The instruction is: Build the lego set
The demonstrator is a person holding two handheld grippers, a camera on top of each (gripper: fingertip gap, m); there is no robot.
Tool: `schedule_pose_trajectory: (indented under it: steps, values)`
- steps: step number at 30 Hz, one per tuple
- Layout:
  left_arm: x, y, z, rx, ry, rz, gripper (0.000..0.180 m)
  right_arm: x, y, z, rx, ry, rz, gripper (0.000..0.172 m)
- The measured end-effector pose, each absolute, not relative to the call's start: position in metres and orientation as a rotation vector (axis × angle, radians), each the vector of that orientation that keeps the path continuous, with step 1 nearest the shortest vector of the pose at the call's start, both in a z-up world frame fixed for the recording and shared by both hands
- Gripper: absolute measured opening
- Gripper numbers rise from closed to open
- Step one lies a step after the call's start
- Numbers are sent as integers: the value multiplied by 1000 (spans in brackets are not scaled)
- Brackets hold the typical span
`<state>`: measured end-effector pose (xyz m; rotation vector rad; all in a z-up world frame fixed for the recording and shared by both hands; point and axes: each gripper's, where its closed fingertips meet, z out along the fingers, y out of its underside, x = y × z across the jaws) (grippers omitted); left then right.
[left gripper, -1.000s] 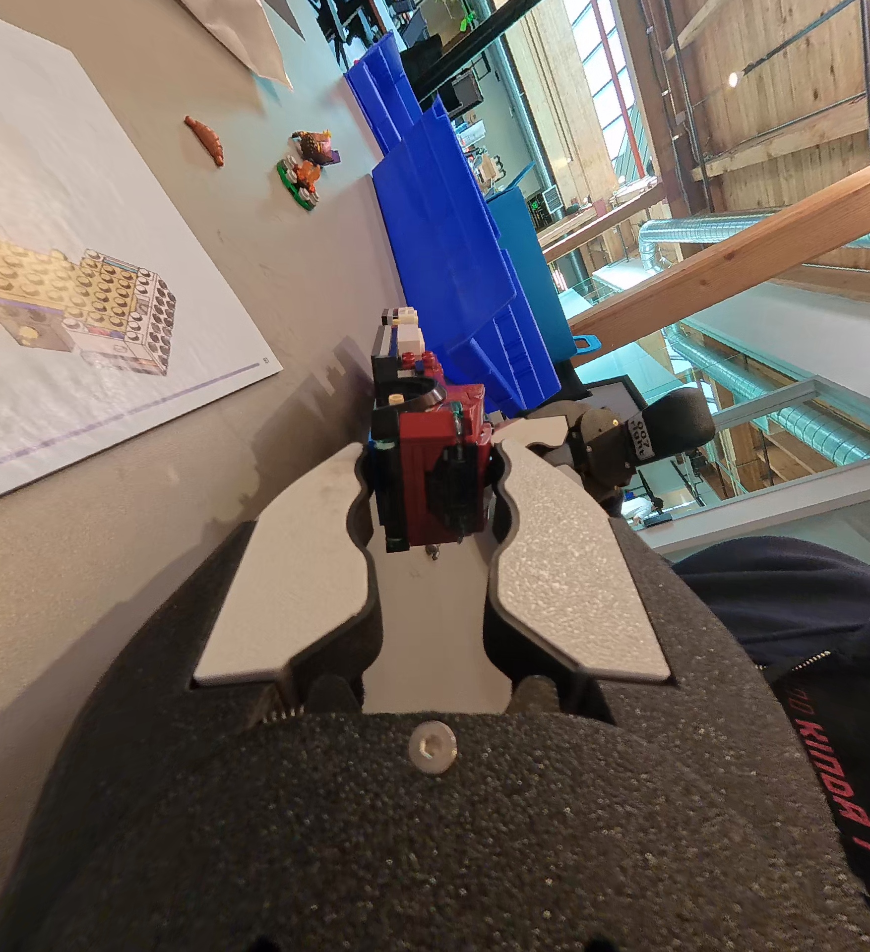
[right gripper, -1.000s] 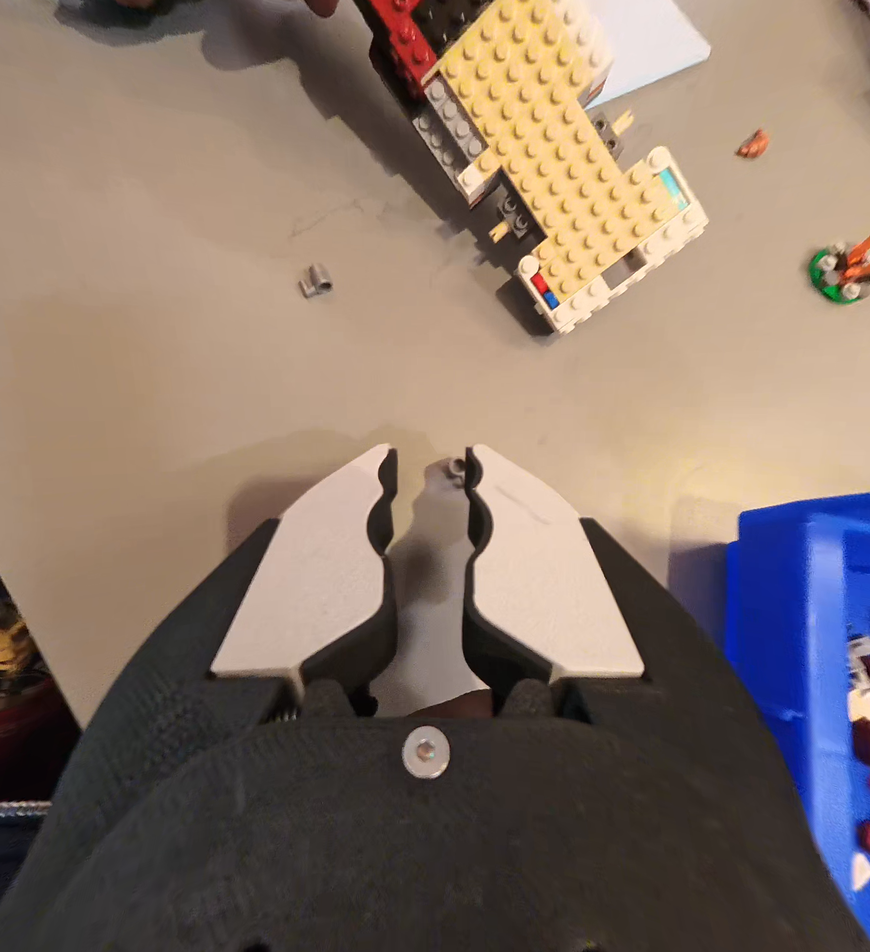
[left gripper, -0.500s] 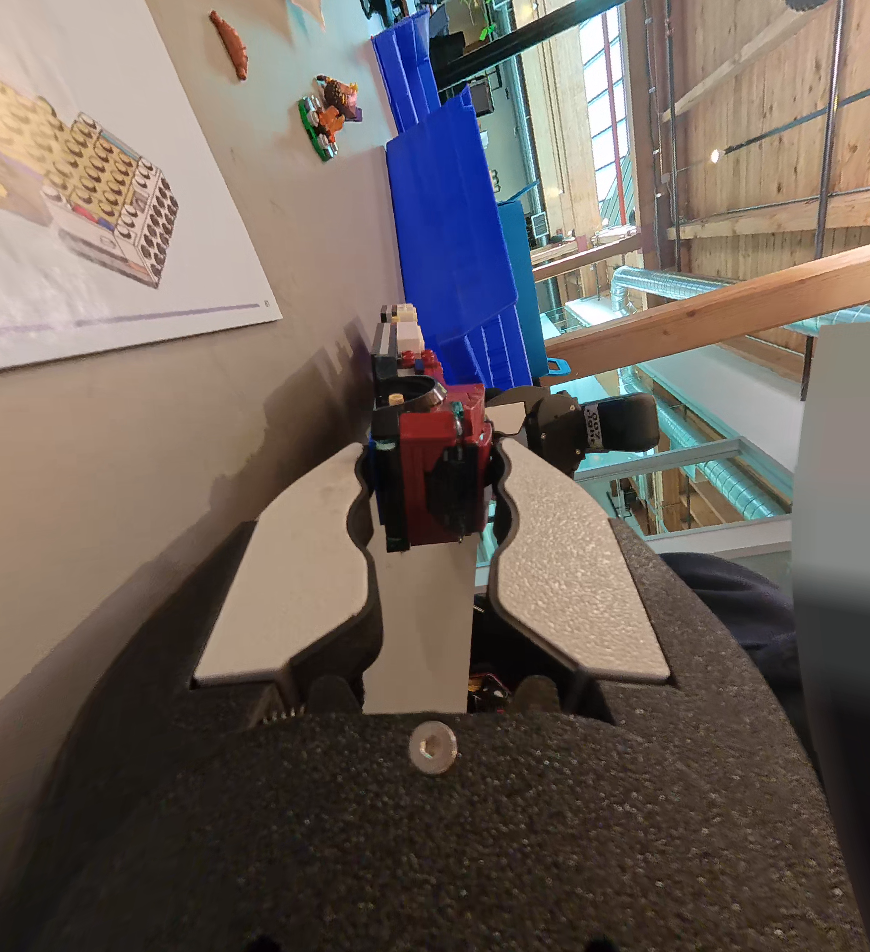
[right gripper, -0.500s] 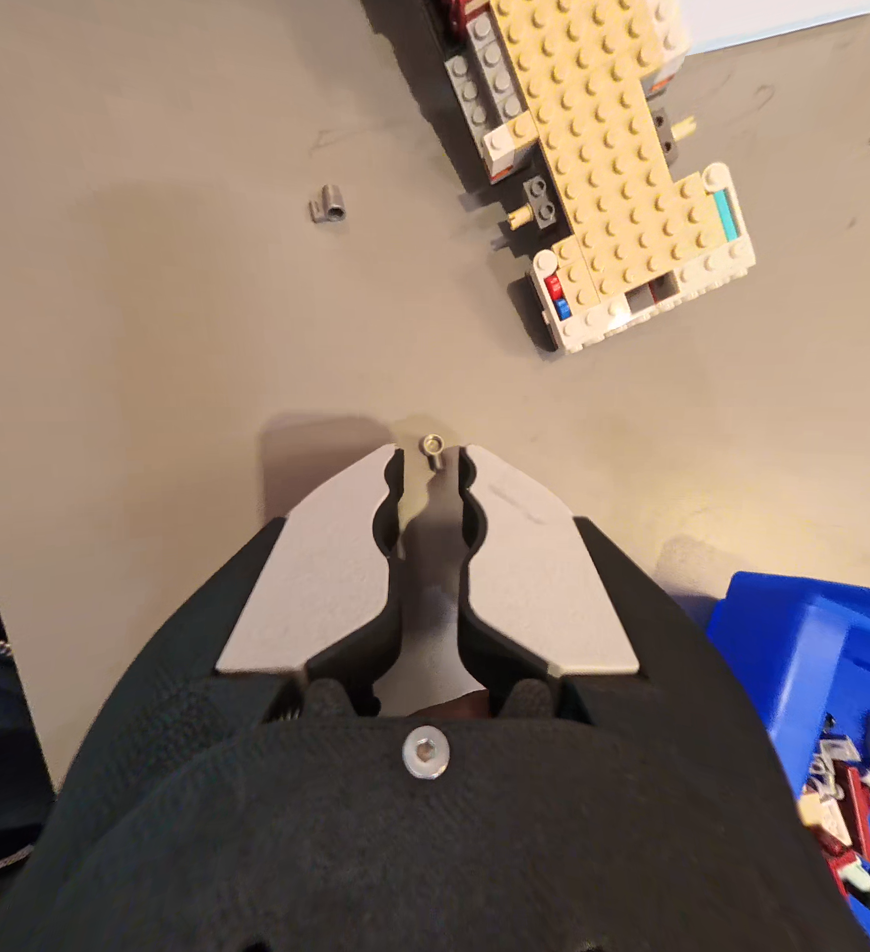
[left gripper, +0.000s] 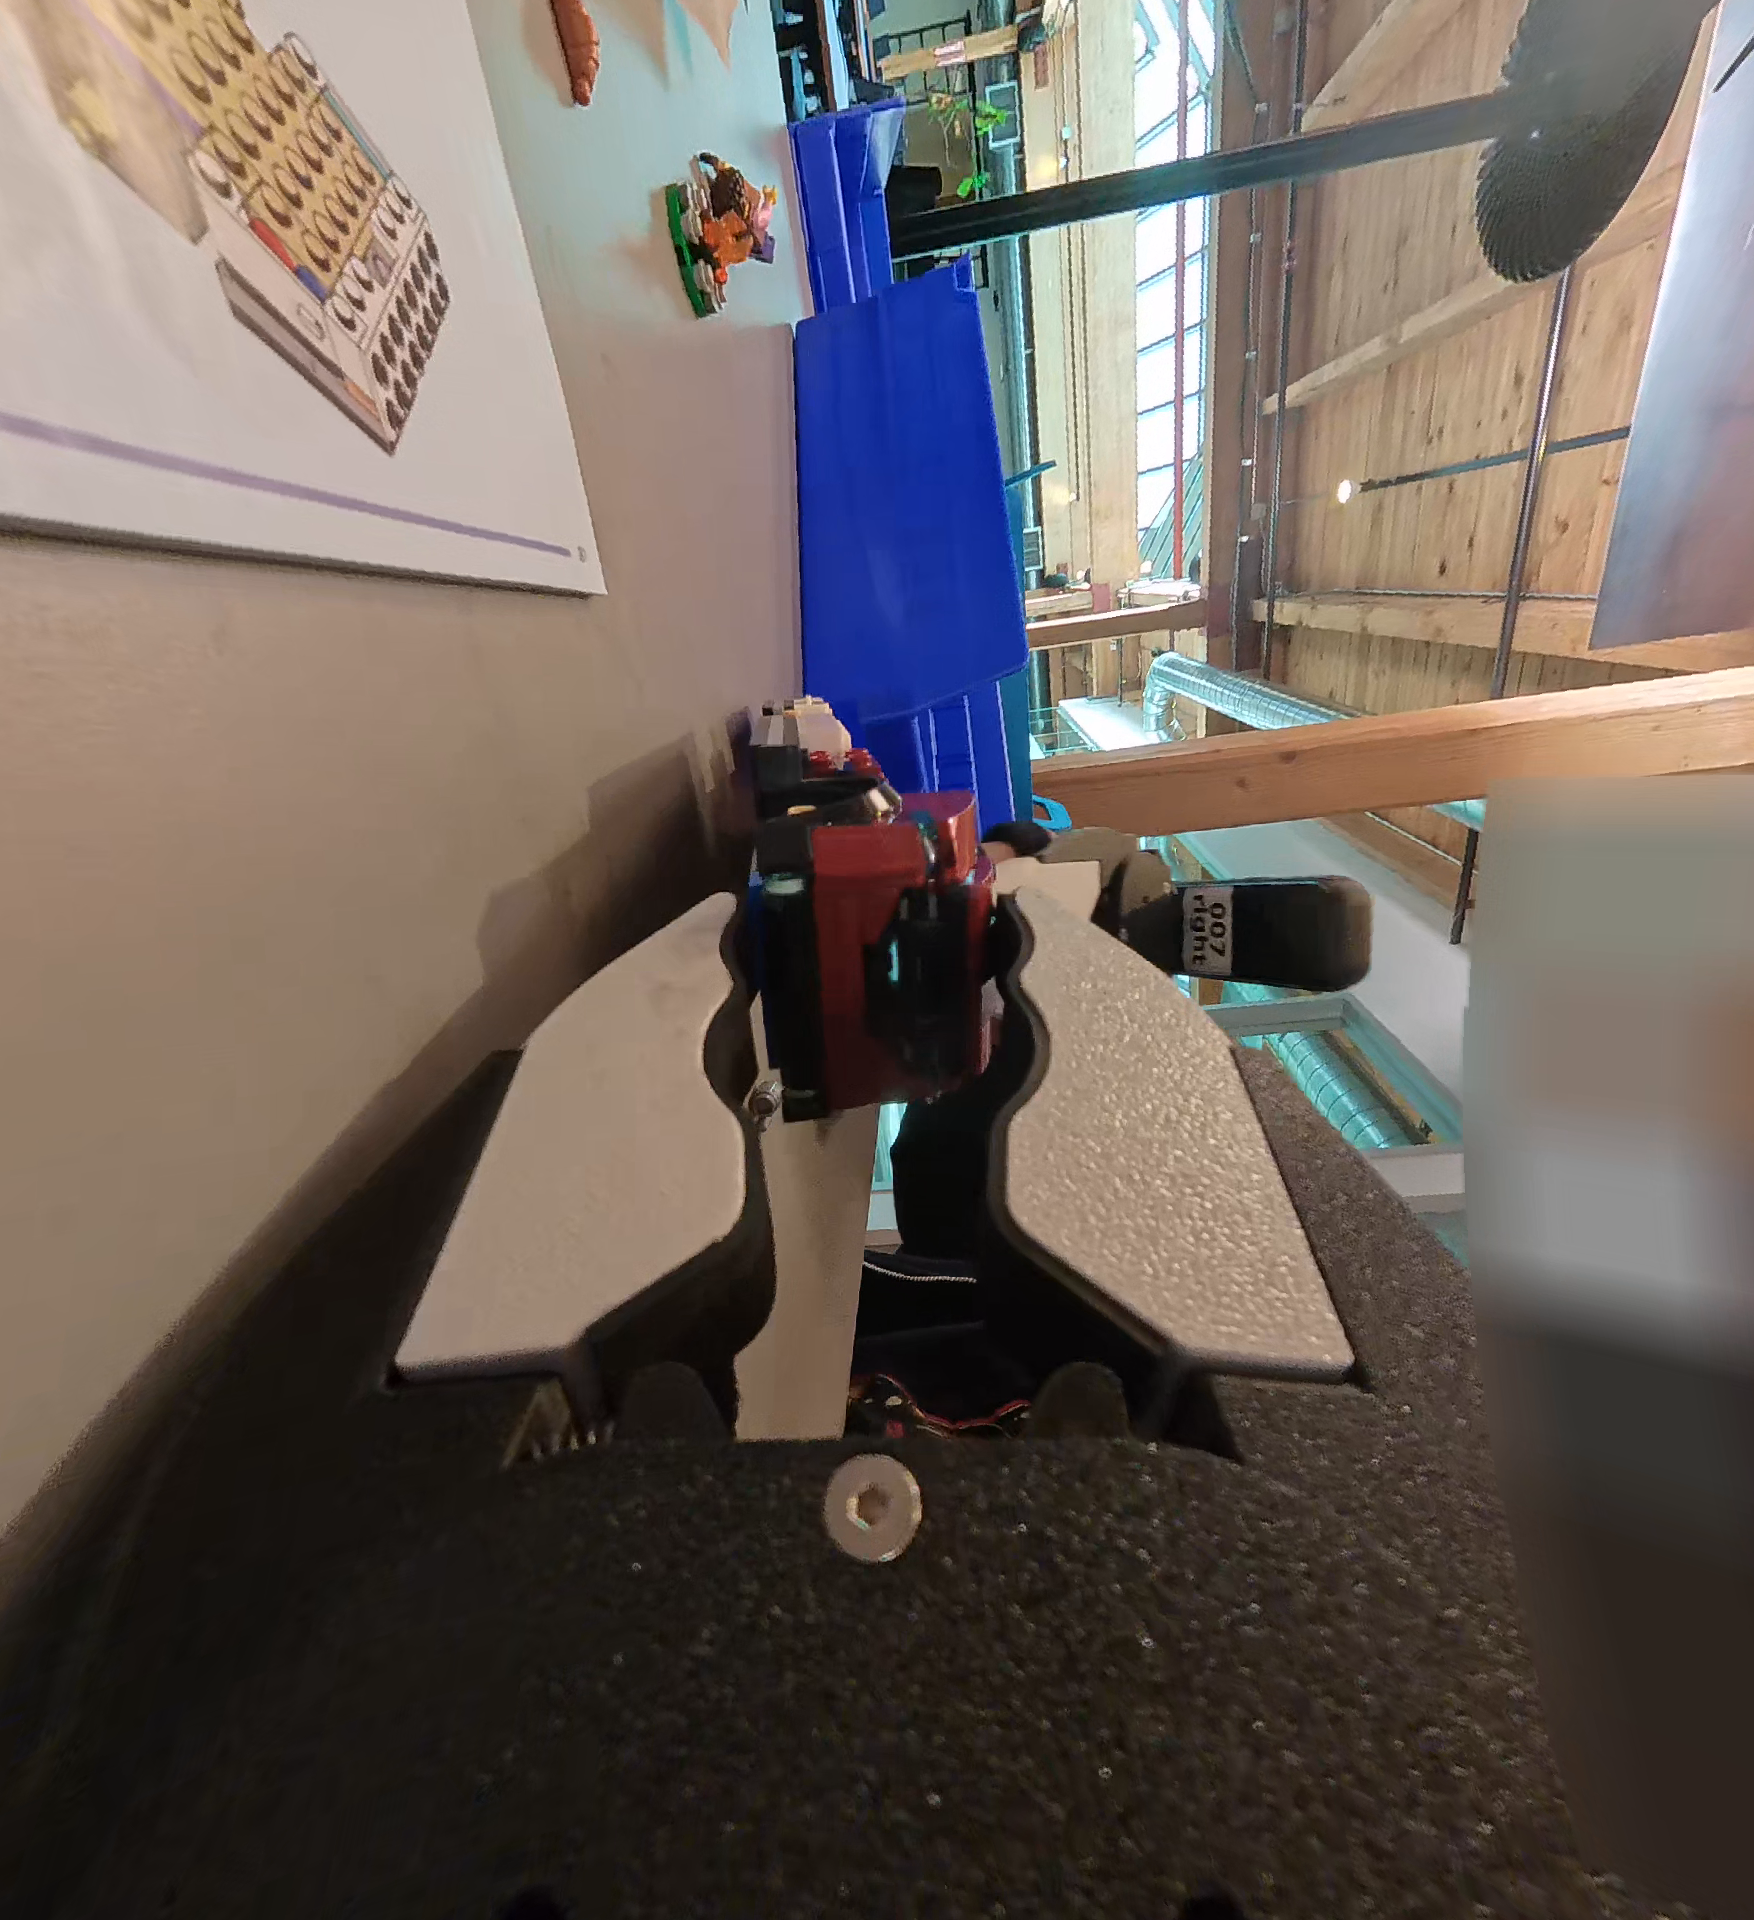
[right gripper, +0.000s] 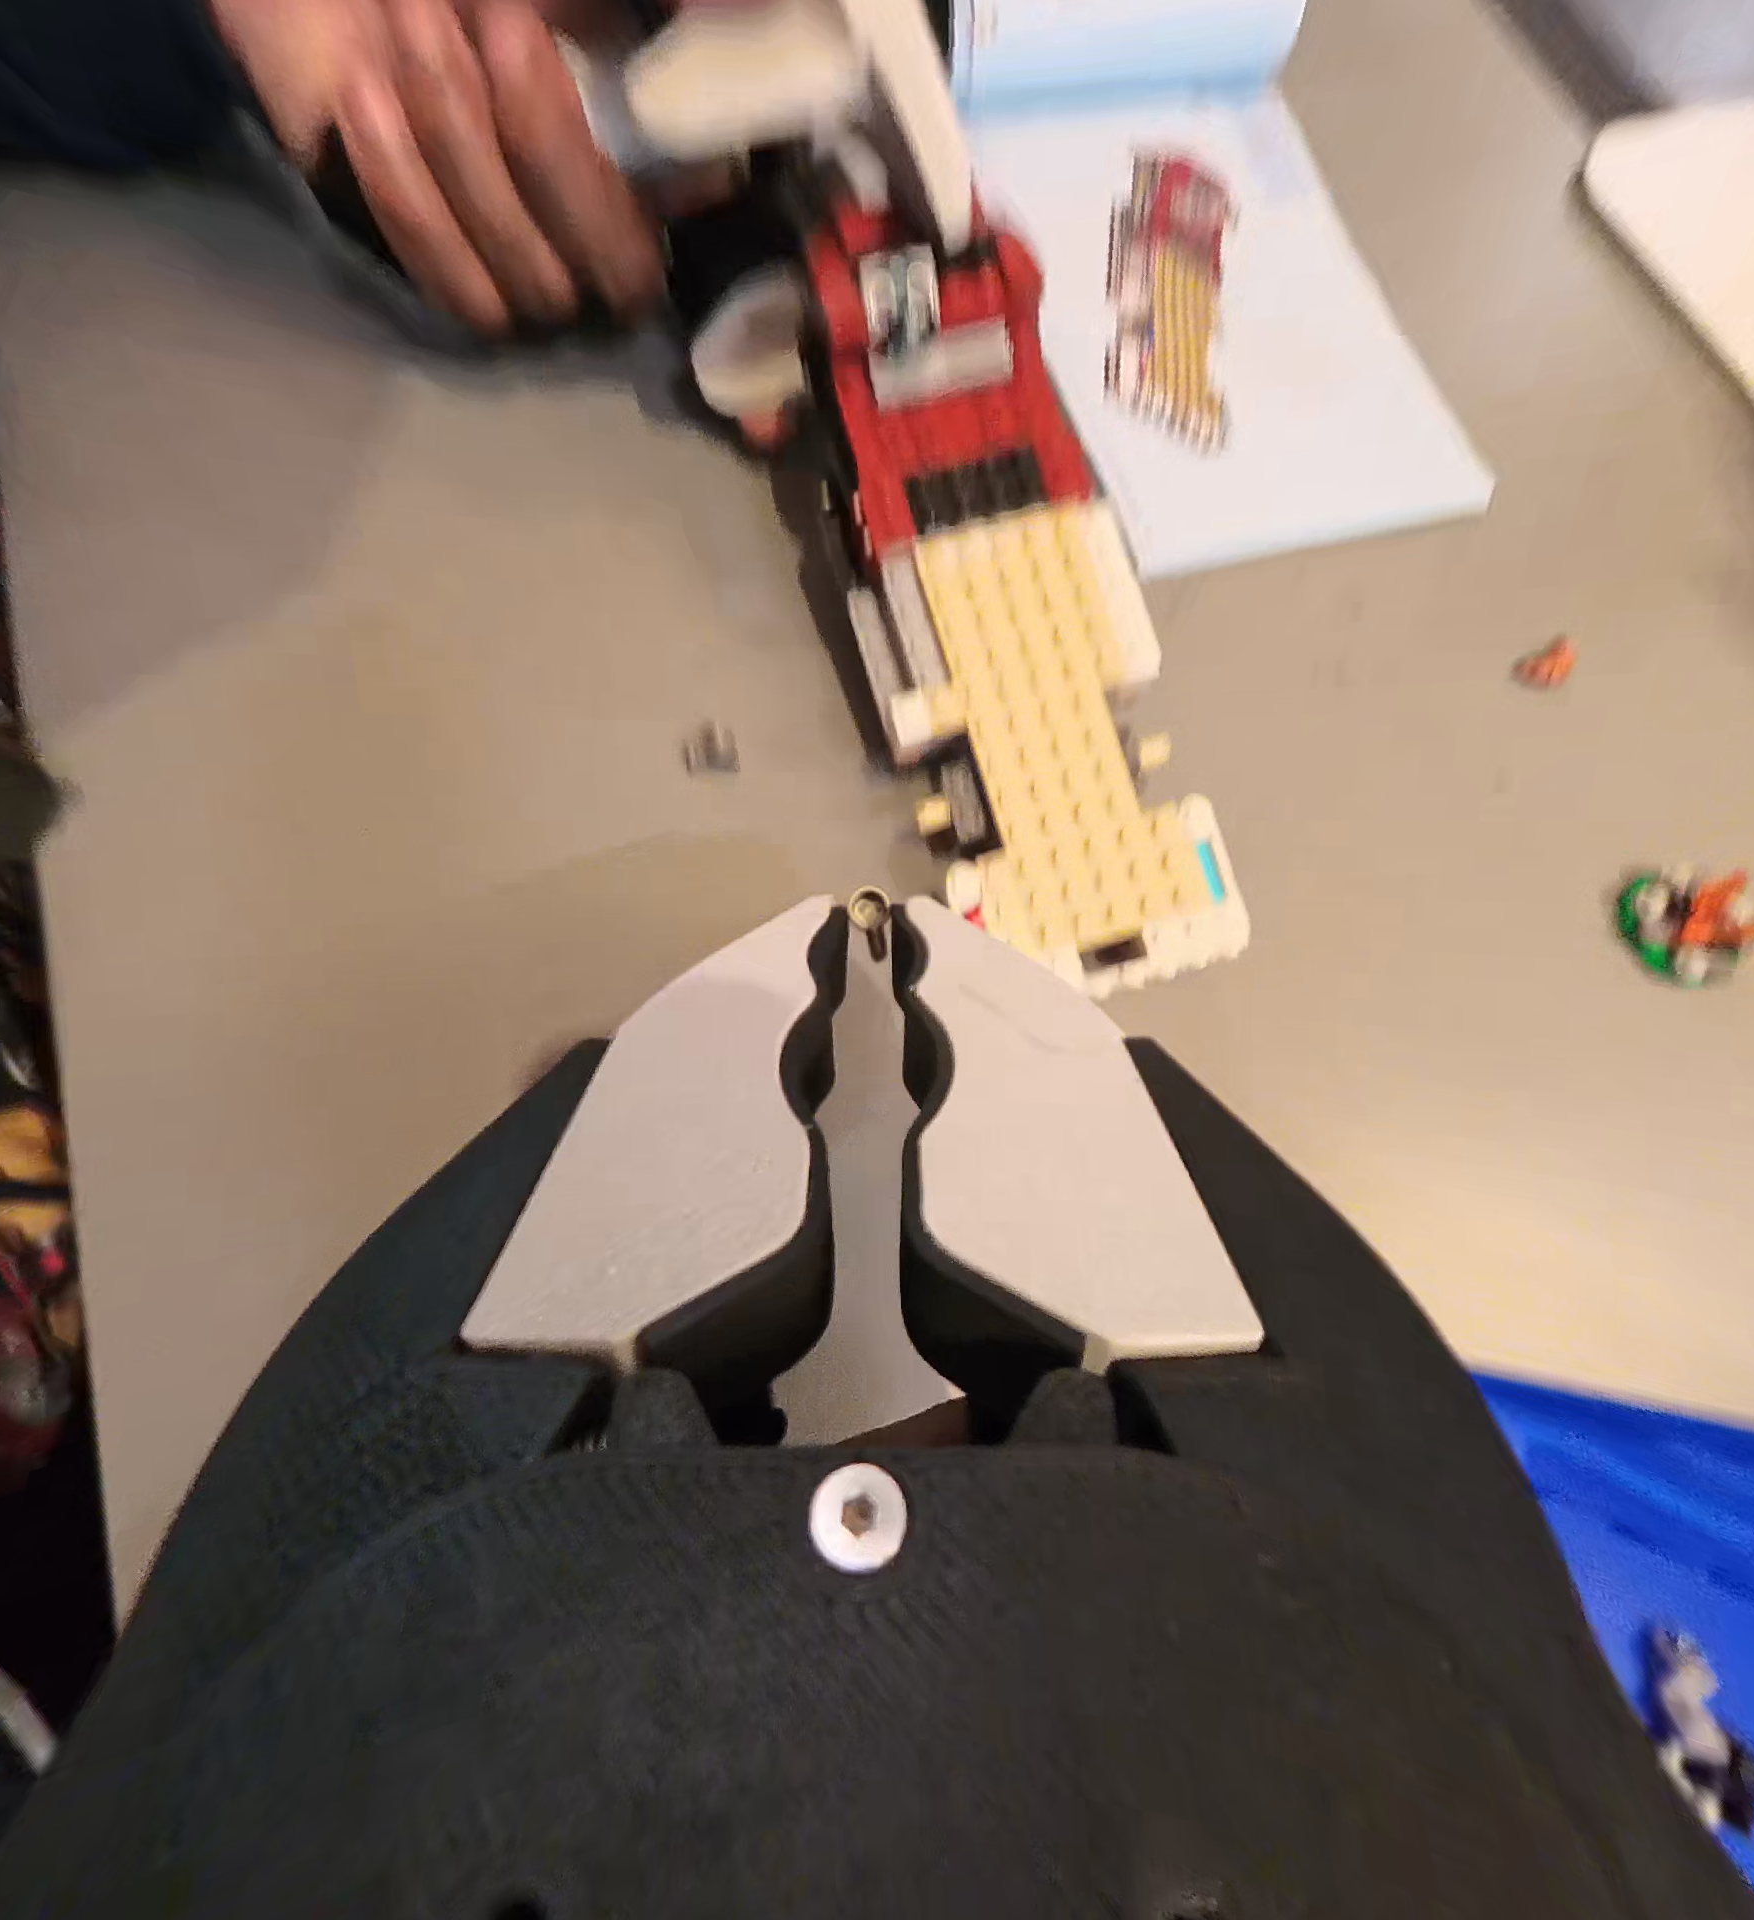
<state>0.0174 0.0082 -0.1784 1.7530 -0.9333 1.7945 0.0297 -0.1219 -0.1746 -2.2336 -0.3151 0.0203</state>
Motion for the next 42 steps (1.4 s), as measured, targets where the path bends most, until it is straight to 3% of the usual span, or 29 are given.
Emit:
schedule_pose_trajectory:
  steps: [6, 16, 42]
  values:
    - [19, 5, -177, 1732, -877, 1806, 44, 14, -51, -124, -2043, -329, 76, 7]
    - [20, 10, -176, 1737, -820, 1824, 43, 17, 5, -150, -2060, -296, 243, 7]
    - [20, 9, -177, 1730, -809, 1821, 43, 16, 11, -159, -2129, -388, 319, 7]
